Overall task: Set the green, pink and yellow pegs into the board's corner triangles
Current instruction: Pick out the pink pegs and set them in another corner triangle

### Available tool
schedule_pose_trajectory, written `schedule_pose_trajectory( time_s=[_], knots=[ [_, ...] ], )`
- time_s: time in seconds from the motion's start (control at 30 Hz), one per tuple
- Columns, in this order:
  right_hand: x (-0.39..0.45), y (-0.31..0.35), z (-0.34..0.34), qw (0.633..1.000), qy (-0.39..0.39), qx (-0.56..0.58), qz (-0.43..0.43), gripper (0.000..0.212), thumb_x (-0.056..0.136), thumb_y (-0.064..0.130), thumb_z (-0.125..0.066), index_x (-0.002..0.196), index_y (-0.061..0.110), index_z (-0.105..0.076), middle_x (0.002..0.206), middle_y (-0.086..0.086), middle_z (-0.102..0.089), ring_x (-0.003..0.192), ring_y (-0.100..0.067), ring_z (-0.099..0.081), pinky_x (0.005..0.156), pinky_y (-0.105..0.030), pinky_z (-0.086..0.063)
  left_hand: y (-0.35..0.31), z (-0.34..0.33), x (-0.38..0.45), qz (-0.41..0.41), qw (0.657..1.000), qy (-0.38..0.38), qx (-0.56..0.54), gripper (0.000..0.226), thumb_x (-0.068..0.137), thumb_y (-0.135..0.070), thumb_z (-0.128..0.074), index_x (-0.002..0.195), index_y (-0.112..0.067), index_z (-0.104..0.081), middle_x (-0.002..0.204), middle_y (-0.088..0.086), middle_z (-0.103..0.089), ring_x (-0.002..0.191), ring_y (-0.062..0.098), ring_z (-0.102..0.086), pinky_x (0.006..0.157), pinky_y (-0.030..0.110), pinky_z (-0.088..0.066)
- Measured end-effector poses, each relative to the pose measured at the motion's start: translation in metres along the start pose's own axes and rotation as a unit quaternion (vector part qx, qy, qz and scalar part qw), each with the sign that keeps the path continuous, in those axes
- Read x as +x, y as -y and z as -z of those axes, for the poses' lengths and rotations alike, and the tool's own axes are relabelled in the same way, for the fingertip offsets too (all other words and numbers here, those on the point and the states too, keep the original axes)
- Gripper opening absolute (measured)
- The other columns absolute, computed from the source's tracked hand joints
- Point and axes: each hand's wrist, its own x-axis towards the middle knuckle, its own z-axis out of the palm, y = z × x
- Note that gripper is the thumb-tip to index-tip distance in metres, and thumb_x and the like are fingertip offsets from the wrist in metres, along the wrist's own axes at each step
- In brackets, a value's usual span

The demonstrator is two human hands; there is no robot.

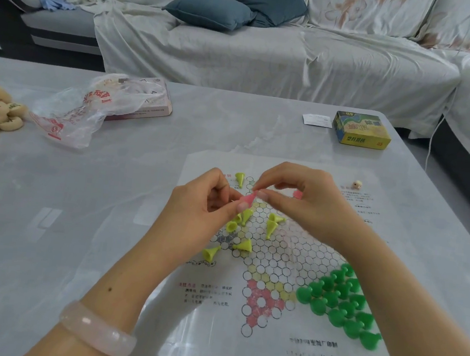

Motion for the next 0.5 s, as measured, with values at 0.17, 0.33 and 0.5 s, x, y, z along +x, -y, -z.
schedule_pose_trajectory(
  time_s=[0.17,0.33,0.5],
  knots=[
    [0.000,-0.034,0.026,0.978,-0.128,-0.122,-0.108,0.004,0.082,0.023,-0.061,0.084,0.024,-0.064,0.092,0.012,-0.061,0.089,-0.006,-0.056,0.083,-0.020,-0.046,0.009,0.008,0.002,-0.023,0.987,-0.024,0.158,0.024,0.083,-0.025,-0.063,0.066,-0.027,-0.046,0.089,-0.010,-0.065,0.083,0.004,-0.060,0.074,0.026,-0.049],
    [0.006,-0.052,0.016,0.954,-0.135,-0.237,-0.129,0.010,0.082,0.023,-0.061,0.086,0.018,-0.067,0.107,0.006,-0.057,0.112,-0.016,-0.040,0.083,-0.017,-0.021,0.013,0.009,0.005,-0.045,0.973,-0.018,0.228,0.007,0.085,-0.029,-0.058,0.082,-0.023,-0.057,0.085,-0.012,-0.061,0.083,0.002,-0.055,0.073,0.023,-0.046],
    [0.011,-0.053,0.007,0.943,-0.064,-0.310,-0.105,0.017,0.084,0.027,-0.060,0.094,0.016,-0.067,0.122,0.001,-0.054,0.123,-0.018,-0.033,0.098,-0.034,-0.028,0.014,0.010,0.004,-0.063,0.968,-0.001,0.242,0.005,0.089,-0.024,-0.054,0.088,-0.024,-0.059,0.078,-0.022,-0.054,0.077,-0.008,-0.051,0.068,0.011,-0.039]
  ],
)
